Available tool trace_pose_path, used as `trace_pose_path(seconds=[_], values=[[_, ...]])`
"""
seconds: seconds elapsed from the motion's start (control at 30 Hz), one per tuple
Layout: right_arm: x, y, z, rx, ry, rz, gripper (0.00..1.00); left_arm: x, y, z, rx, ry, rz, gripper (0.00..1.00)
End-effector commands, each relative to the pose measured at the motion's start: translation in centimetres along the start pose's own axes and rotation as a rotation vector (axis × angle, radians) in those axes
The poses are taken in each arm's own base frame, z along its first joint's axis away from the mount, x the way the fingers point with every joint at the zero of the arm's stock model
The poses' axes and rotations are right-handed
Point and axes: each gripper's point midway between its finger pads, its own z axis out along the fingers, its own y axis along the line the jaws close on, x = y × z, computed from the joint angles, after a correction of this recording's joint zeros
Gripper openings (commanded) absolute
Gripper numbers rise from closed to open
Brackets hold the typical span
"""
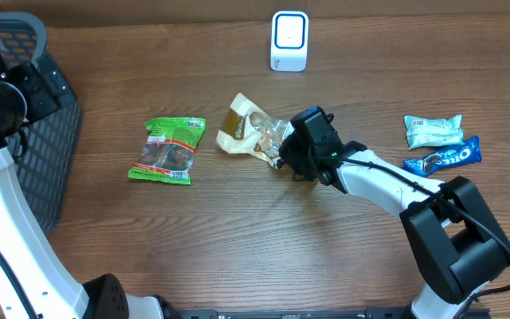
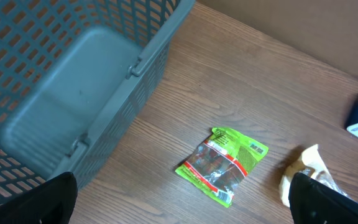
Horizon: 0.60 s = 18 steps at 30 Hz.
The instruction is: Scan the item barcode
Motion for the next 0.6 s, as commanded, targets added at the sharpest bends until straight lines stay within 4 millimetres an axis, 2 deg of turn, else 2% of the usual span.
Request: trace_pose_path(seconds=[0.0, 0.1, 0.2, 0.23, 0.3, 0.37, 0.43, 0.47, 0.57], values=[[-0.9, 1.6, -0.5, -0.063, 0.043, -0.114, 0.04, -0.3, -0.1, -0.2, 0.006, -0.011, -0.004, 1.0], [-1.7, 3.5, -2.1, -0.164, 0.132, -0.347, 0.04, -0.3, -0.1, -0.2, 0.007, -0.011, -0.004, 1.0], [-3.3, 2.7, -3.7, -0.128, 0.175, -0.488, 0.04, -0.3, -0.1, -0.2, 0.006, -0.011, -0.004, 1.0], [-4.2, 2.1, -4.9, -0.082, 0.2, -0.568, 0.04, -0.3, -0.1, -0.2, 0.006, -0.011, -0.004, 1.0], [-4.6, 2.0, -6.8, -0.054, 0.247, -0.665, 0.04, -0.3, -0.1, -0.2, 0.006, -0.011, -0.004, 1.0], [-4.7, 3.1, -9.4, -0.042, 0.281, -0.787, 0.04, -0.3, -0.1, -0.2, 0.006, -0.011, -0.004, 1.0], [-5.2, 3.6, -10.8, -0.013, 0.274, -0.874, 0.04, -0.3, -0.1, -0.2, 0.006, -0.011, -0.004, 1.0], [-5.7, 3.4, -11.2, 0.026, 0.254, -0.908, 0.04, -0.3, -0.1, -0.2, 0.007, -0.011, -0.004, 1.0], [-9.8, 1.5, -11.7, 0.261, 0.101, -0.967, 0.04, -0.3, -0.1, -0.2, 0.007, -0.011, -0.004, 1.0]])
